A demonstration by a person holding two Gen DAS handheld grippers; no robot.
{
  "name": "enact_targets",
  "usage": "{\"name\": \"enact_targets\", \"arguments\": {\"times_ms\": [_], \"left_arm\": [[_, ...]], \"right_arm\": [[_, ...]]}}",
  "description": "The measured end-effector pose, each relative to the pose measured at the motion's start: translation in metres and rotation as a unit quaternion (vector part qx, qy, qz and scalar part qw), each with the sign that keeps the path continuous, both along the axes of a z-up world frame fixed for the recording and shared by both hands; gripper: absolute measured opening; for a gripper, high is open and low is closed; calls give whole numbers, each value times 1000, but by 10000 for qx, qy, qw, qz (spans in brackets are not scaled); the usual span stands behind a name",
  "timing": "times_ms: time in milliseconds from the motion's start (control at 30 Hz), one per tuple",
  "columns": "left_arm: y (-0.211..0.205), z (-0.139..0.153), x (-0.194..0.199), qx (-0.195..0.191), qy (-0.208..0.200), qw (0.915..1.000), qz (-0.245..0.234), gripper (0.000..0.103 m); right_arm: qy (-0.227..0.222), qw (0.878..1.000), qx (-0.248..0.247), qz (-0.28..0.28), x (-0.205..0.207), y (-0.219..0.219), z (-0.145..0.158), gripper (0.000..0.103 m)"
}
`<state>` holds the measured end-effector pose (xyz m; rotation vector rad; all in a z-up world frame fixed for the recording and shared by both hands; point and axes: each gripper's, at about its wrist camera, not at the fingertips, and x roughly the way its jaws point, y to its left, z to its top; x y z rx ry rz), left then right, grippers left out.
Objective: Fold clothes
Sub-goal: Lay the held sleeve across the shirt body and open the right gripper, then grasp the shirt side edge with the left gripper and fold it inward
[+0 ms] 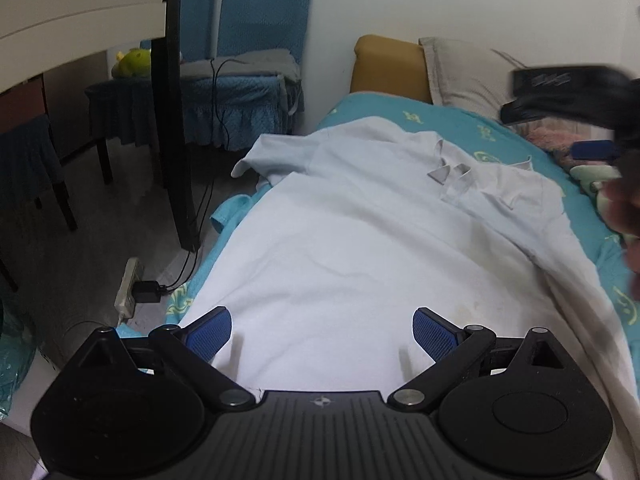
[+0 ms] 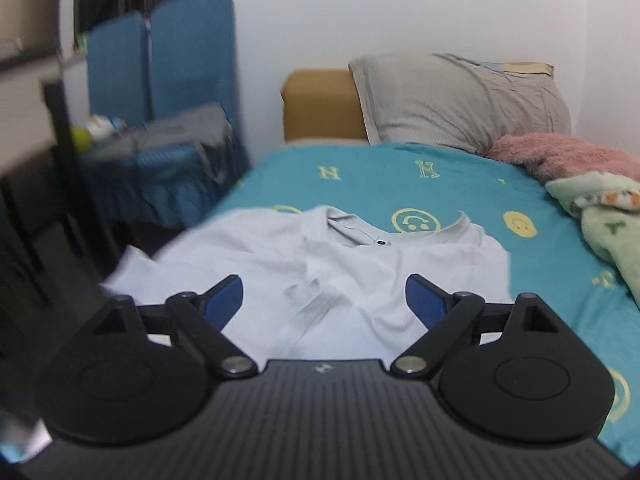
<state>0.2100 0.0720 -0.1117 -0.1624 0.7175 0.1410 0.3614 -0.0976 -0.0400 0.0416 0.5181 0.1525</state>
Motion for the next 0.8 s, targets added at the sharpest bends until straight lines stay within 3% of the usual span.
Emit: {"name": "enact_targets", "arguments": {"times_ms": [167, 300, 433, 633, 800], "left_arm": [[-14, 20, -29, -140, -247, 9992, -278, 99], [-29, 38, -55, 130, -482, 9973, -547, 99], [-41, 47, -72, 32, -510, 9950, -855, 99], [-65, 40, -82, 48, -177, 9905, -1362, 99], [-94, 26, -85, 283, 203, 9817, -1874, 96]], "right_arm": [[157, 9994, 146, -275, -107, -38, 31, 90], [312, 9983, 48, -488, -183, -70, 35, 90], [134, 9955, 526, -778, -246, -111, 41, 90], [-106, 9810, 1477, -1257, -302, -170, 46, 90], [-422, 9714, 1618, -1685, -315, -209, 51, 90]]}}
